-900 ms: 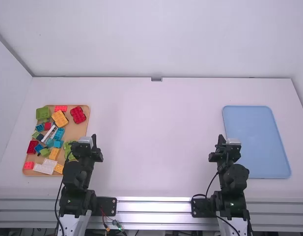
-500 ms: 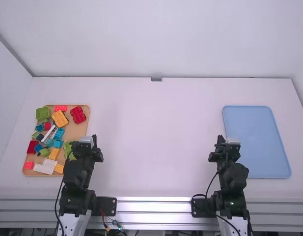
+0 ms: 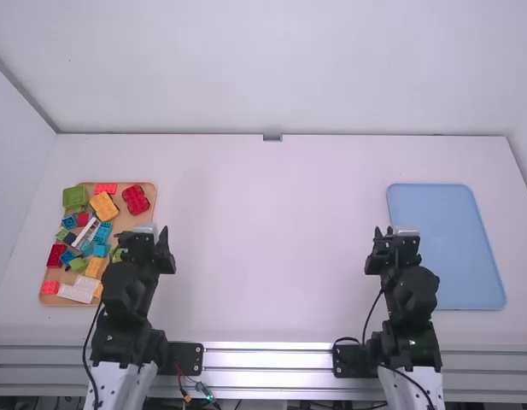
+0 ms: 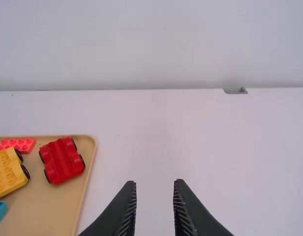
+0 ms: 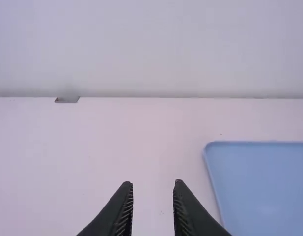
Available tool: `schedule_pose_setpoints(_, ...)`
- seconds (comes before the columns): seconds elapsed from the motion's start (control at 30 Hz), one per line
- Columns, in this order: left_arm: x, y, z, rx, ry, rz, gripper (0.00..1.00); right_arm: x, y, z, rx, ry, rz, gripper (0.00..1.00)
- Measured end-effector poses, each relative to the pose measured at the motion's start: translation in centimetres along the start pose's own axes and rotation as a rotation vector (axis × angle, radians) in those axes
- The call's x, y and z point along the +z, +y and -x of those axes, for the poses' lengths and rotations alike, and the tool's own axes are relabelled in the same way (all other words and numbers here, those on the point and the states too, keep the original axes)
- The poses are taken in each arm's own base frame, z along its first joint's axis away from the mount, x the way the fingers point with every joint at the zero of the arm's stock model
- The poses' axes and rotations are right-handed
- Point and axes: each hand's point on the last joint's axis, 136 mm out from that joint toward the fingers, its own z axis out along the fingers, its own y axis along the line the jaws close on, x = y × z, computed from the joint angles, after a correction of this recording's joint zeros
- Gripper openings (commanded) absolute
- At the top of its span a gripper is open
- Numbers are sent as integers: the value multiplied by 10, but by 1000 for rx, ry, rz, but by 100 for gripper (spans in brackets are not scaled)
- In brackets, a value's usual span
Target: Assemble lego blocks to make yellow taxi
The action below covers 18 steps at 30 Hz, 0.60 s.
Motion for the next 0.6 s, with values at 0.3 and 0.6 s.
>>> schedule_pose_setpoints(0.3,10,4,31,-3,55,22,45,13,13,27,-37,64,57,45)
schedule_pose_setpoints(0.6,35,20,63,-12,117,88,61,36,31,53,-78,127,123,62)
